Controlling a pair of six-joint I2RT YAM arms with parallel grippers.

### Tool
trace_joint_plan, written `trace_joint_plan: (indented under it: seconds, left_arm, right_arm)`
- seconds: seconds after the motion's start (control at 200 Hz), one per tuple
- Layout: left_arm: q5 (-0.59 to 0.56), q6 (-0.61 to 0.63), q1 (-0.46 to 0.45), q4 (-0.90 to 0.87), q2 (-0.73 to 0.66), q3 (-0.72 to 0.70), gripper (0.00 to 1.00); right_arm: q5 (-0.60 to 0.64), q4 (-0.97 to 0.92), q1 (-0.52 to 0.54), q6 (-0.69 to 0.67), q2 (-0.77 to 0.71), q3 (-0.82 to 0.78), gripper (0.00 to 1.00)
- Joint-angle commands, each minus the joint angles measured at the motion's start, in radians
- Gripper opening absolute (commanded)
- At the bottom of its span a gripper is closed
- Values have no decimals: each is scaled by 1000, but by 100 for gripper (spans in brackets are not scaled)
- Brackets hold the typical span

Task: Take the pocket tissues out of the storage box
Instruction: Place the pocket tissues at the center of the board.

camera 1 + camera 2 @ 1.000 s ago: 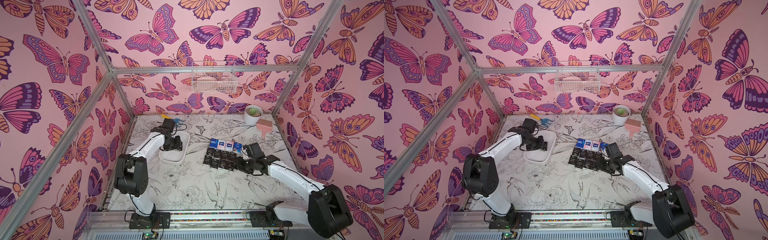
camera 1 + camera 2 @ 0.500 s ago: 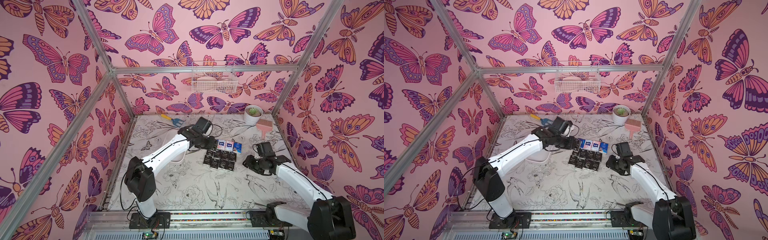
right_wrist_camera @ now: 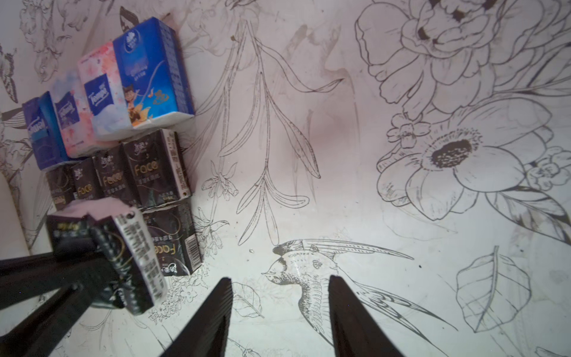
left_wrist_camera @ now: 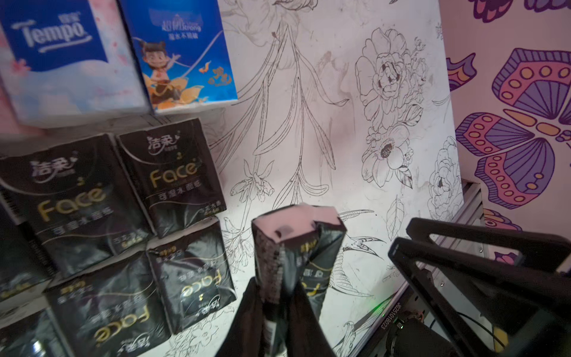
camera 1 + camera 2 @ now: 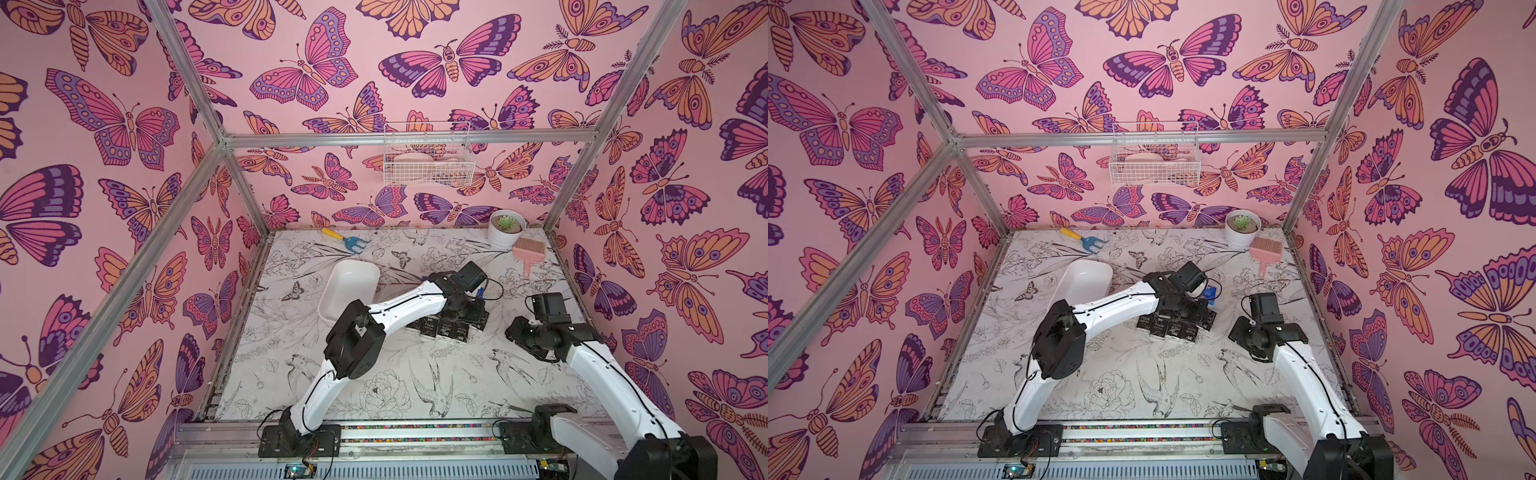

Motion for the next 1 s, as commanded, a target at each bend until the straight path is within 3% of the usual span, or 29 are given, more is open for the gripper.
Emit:
trace_joint_plan:
  seconds: [0.0,0.476,0.576,0.756,0.992]
  left_arm:
    - [17,-39,-12,-6,29,17,12]
    - [2,-100,-65,11,115,-10,17]
    - [14,-105,-63,10,122,1,22]
    - [24,-105,-47,9,59,-17,35]
    - [31,-67,-3,10,-90,-85,37]
  right_arm:
    - [25,-42,-14,-21,-21,-3,54]
    - [-11,-58,-14,-45,-23,-28,54]
    - [-26,-59,-15,-45,-34,-33,54]
    - [-105,-10,-14,-37,-30,-61,55]
    - [-191,99,-14,3,28,-93,54]
